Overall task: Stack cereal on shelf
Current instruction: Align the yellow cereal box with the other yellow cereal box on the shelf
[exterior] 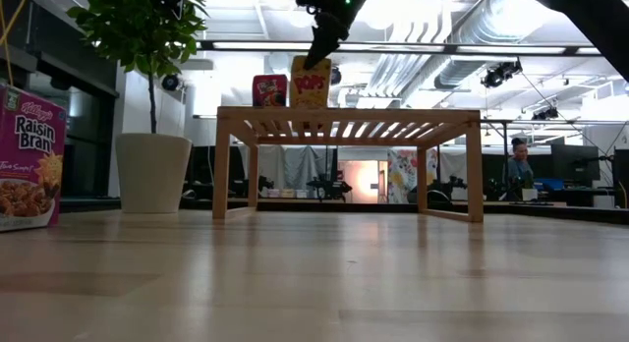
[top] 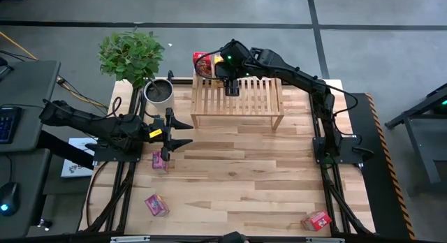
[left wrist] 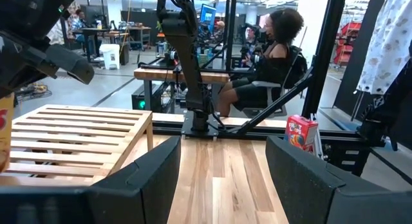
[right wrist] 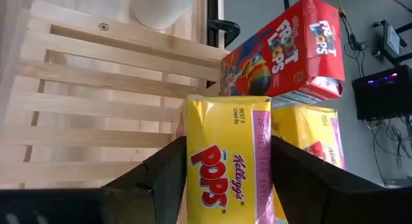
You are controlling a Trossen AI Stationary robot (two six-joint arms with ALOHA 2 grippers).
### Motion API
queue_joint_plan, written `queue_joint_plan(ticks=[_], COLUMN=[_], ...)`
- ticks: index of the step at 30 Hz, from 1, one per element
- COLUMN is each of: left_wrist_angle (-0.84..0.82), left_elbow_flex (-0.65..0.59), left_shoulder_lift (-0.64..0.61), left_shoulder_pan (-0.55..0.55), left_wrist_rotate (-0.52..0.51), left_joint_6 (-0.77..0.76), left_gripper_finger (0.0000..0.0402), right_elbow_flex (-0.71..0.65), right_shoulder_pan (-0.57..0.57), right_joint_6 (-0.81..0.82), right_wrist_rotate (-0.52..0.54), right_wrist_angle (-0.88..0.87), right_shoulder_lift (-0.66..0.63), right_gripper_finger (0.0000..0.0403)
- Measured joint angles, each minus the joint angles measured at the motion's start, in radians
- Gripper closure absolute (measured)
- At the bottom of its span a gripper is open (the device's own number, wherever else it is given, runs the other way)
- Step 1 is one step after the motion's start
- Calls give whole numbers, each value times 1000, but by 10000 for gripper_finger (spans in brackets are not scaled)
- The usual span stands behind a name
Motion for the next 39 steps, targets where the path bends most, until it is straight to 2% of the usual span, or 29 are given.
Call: queue_joint_plan(ticks=[39], left_wrist_angle=[-8], left_elbow_flex=[0], left_shoulder_lift=[0], left_shoulder_pan=[0], left_wrist_rotate=[-9], left_joint_6=[8], left_gripper_finger=[183], right_elbow_flex=[0], right_shoulder_pan=[13], right_joint_6=[11], right_wrist_rotate=[48], right_wrist_angle=[-94], right_shoulder_lift=[-17], right_gripper_finger=[203])
